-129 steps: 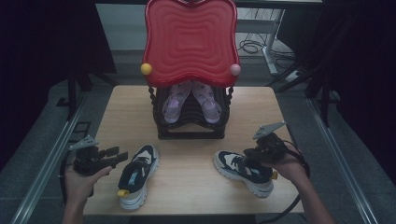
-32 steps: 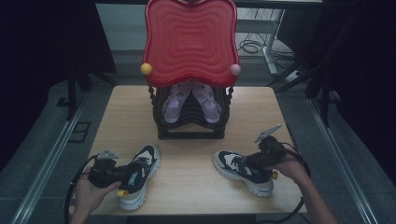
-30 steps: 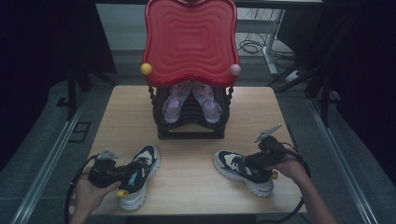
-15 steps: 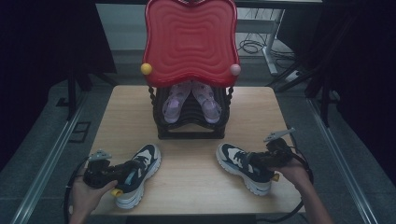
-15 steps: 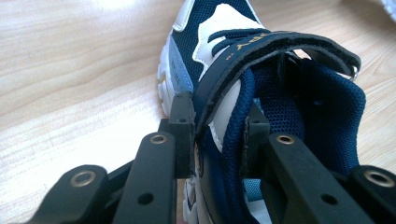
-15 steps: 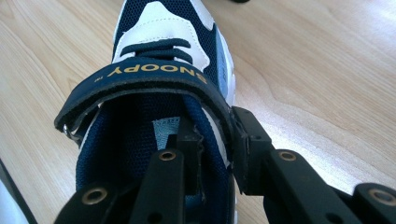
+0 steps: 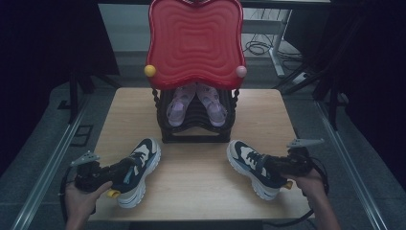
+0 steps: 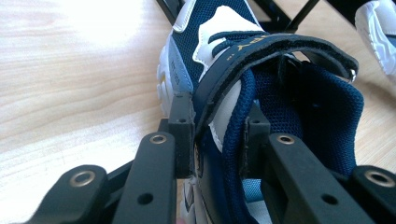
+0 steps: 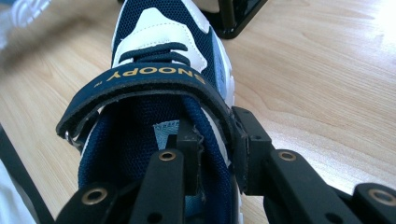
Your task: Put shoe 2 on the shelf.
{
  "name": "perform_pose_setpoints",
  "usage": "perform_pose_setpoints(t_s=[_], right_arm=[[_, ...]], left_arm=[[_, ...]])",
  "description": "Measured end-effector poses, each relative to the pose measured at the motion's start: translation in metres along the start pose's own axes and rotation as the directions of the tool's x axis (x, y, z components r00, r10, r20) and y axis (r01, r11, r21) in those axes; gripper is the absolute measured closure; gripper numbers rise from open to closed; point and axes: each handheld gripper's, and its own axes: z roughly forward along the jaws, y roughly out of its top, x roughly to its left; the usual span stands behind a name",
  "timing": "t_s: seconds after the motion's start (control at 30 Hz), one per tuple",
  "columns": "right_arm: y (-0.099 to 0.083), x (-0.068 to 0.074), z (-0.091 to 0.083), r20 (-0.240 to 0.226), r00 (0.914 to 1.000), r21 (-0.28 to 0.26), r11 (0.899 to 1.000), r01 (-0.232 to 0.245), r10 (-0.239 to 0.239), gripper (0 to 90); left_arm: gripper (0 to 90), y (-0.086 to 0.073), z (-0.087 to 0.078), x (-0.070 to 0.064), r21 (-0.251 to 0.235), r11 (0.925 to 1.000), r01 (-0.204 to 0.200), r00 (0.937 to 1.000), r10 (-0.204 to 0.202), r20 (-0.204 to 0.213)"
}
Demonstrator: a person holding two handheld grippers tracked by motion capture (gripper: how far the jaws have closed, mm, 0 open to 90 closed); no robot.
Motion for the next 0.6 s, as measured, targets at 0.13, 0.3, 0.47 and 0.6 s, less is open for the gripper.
perform_pose_setpoints(t_s=[0.13,0.3,0.47,0.6], right_arm=[[-0.007,-0.002,-0.006,-0.012,0.9984,-0.078,0.995,-0.056,0.055,74.5],[-0.014,-0.004,-0.012,-0.006,0.9940,-0.171,0.979,-0.109,0.109,74.5],[-0.017,-0.007,-0.018,0.004,0.9873,-0.233,0.960,-0.154,0.159,74.5],[-0.019,-0.009,-0.021,0.012,0.9818,-0.287,0.941,-0.178,0.189,74.3]], left_arm=[[72.3,0.002,-0.006,0.002,-0.042,0.9990,0.014,0.9998,-0.013,0.012],[72.3,0.004,-0.010,0.005,-0.083,0.9962,0.028,0.9995,-0.026,0.017],[72.3,0.007,-0.013,0.008,-0.122,0.9916,0.043,0.9989,-0.040,0.024],[72.4,0.009,-0.015,0.009,-0.152,0.9871,0.049,0.9987,-0.046,0.024]])
